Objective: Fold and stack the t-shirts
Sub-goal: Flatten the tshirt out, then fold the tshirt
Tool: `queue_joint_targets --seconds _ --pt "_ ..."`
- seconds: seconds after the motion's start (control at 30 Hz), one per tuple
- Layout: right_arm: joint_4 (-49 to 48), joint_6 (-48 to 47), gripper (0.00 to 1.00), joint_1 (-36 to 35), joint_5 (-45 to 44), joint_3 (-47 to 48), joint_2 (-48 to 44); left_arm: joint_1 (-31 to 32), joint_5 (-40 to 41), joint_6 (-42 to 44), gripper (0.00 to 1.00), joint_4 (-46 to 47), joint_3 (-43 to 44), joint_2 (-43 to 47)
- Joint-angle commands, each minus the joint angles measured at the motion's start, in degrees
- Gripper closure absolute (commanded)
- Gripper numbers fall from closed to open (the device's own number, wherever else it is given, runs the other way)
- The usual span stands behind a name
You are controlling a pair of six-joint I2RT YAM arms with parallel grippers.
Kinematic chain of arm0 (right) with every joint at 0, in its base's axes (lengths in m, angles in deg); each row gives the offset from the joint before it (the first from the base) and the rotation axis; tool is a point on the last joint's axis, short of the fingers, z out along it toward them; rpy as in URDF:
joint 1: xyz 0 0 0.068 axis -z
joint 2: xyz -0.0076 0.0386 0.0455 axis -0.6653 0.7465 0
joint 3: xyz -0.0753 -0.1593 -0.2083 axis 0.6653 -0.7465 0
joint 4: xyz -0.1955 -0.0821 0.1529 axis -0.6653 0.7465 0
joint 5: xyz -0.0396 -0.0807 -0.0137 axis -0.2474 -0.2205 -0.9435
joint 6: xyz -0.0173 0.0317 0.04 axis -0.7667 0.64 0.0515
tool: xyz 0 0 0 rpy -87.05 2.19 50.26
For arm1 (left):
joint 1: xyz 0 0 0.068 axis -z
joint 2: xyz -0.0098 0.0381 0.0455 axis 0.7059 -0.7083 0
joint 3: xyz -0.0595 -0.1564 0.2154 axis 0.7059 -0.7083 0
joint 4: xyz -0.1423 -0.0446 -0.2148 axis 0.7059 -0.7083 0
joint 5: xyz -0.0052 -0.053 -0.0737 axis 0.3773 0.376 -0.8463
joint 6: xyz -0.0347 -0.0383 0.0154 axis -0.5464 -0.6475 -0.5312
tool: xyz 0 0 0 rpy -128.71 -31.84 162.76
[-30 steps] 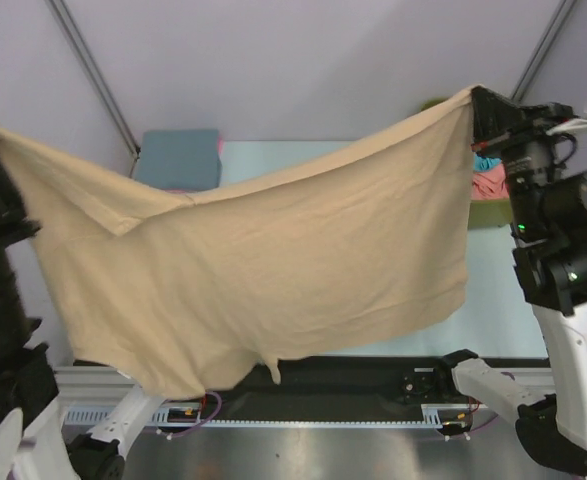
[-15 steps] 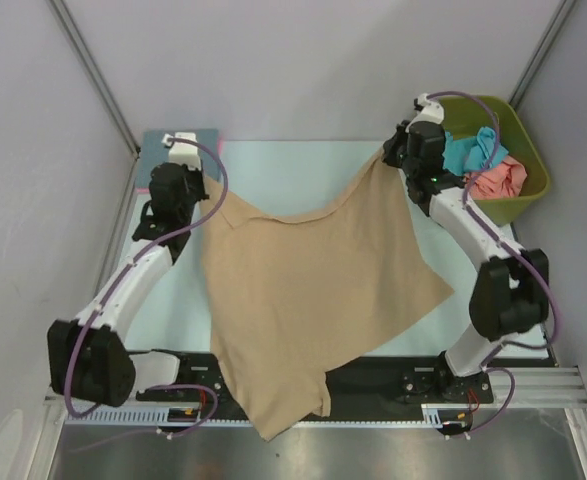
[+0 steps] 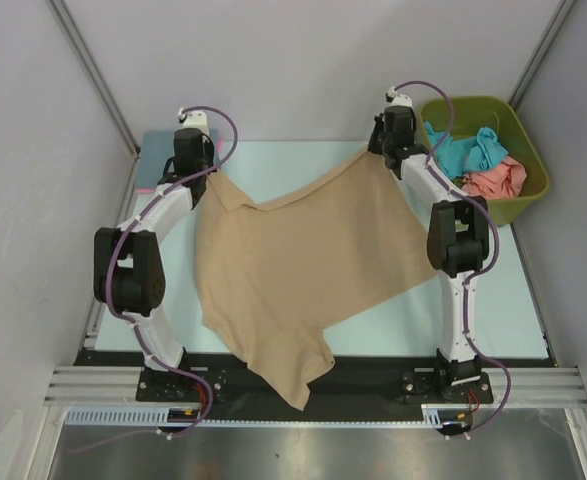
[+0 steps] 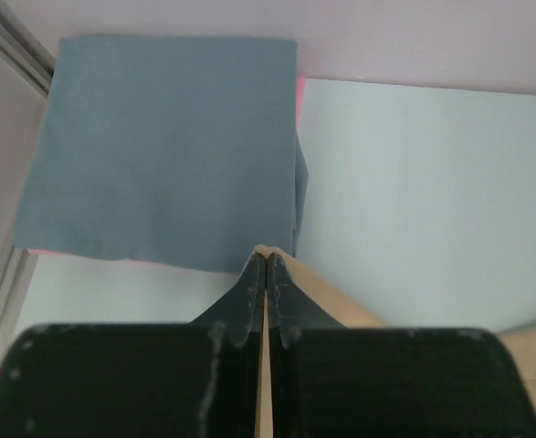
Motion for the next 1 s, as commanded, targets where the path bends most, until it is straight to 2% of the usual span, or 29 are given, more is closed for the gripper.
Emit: queue_joint_targets --seconds 0.0,0.2,0.43,0.57,0.67,0.8,0.97 --pt "3.73 -2.49 1.0 1.46 0.64 5.28 1.2 -0.3 -2.5 -6.49 1.0 -3.44 5.34 0.84" --pt "7.59 -1.7 1.0 2.78 3.28 5.54 1.29 -0.13 -3.82 -13.18 1.0 -12.83 6.31 2.69" --pt "15.94 1.55 1.0 3.22 4.6 7.39 -1.17 2.24 0.39 -18.82 1.0 -28.02 4.39 10.32" --pt "22.44 3.22 1.0 3.75 7.58 7.83 -2.14 5.23 0.75 -20.22 1.0 -30.24 -1.75 19.45" --pt "27.71 3.49 1.0 4.36 8.55 7.83 -2.49 6.55 0.05 -21.81 1.0 -34.54 -4.48 23.16" --pt "30.01 2.53 1.0 4.45 9.34 4.33 -5.91 9.62 0.84 -22.86 1.0 -39.64 -8.35 30.27" --pt "31.15 2.0 1.0 5.07 9.7 1.51 -9.08 10.16 -1.01 -26.2 1.0 -41.93 -14.33 35.47"
